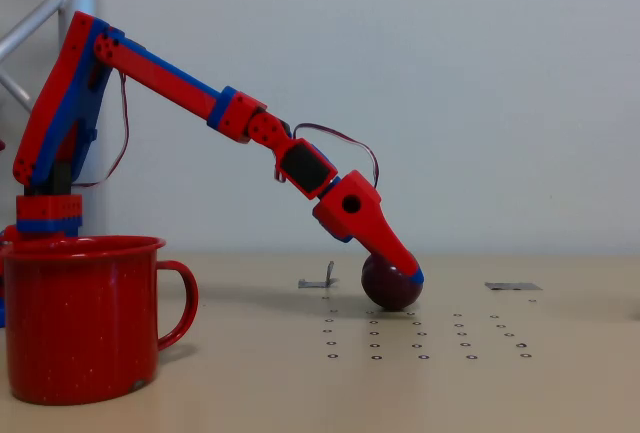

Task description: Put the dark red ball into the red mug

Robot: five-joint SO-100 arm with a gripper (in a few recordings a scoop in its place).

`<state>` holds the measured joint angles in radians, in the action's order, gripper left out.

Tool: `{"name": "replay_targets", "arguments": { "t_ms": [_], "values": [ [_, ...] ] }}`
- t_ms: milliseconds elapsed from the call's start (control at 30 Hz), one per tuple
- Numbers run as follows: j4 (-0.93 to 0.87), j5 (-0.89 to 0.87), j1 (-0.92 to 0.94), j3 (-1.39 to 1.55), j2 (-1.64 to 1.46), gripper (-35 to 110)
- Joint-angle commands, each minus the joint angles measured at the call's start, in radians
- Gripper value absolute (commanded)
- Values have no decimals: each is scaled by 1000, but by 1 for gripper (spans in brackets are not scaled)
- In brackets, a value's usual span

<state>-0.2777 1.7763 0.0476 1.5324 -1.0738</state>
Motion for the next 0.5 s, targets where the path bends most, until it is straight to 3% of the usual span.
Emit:
{"name": "replay_targets", "arguments": {
  "t_ms": [0,467],
  "values": [
    [32,-11,-3,-81,-44,50],
    [31,-75,-66,-31,-63,45]
  ]
}}
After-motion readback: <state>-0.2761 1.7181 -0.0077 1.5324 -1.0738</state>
